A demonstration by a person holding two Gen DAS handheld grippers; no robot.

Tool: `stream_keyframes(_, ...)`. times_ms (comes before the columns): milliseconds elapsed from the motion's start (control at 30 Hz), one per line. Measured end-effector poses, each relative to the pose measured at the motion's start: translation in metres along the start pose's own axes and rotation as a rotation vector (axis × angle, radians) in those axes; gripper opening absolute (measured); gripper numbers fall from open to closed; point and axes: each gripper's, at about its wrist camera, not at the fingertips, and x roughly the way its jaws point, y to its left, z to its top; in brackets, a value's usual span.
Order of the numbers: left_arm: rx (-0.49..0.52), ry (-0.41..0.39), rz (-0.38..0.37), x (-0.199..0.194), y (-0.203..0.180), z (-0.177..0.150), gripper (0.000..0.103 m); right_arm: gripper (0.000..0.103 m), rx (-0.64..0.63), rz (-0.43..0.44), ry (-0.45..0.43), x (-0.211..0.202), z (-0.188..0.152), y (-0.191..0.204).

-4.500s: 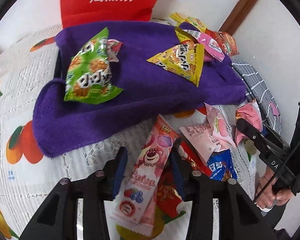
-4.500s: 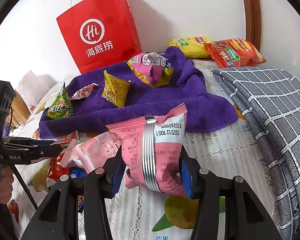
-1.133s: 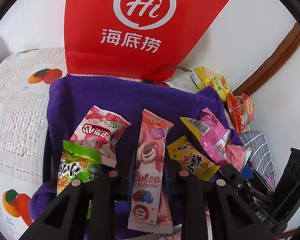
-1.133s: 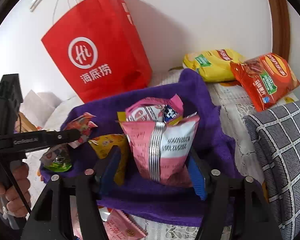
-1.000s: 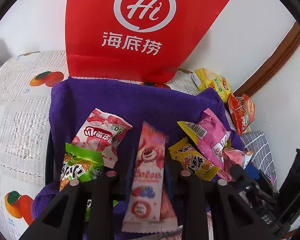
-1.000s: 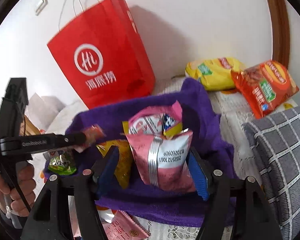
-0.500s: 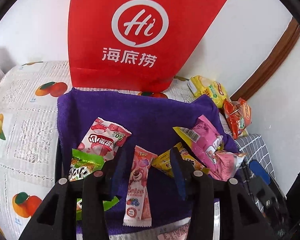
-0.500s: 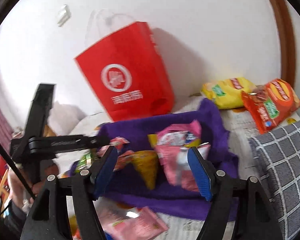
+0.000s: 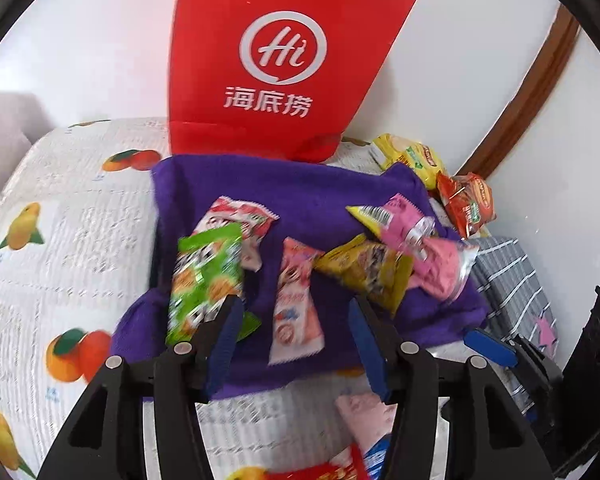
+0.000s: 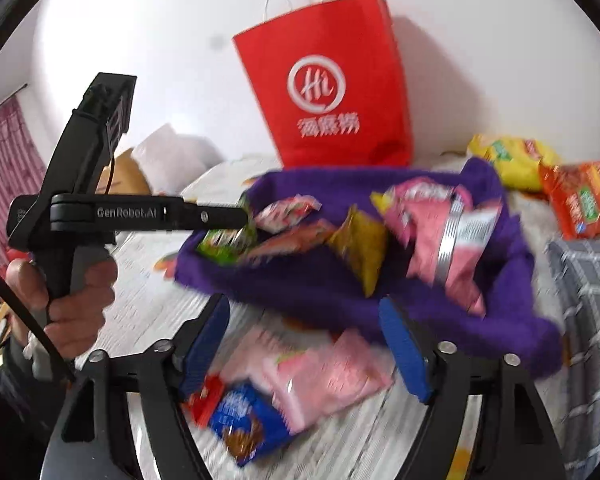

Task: Organize snacks
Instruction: 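Grasp pink peach-print bag on the bed with right tool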

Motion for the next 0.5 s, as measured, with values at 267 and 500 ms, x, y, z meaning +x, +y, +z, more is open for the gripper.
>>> stream_keyframes(267,0.005,0.009,-0.052,-0.002,0.009,-0.023,0.053,0.078,0.005,-0.038,0.112,0.023,-0.021,-0.005)
stream_keyframes(500,0.031,0.016,-0.091,-0.007,0.005,-0.031,0.055,0.081,0.003,-0.078,0.182,0.043,-0.025,-0.007)
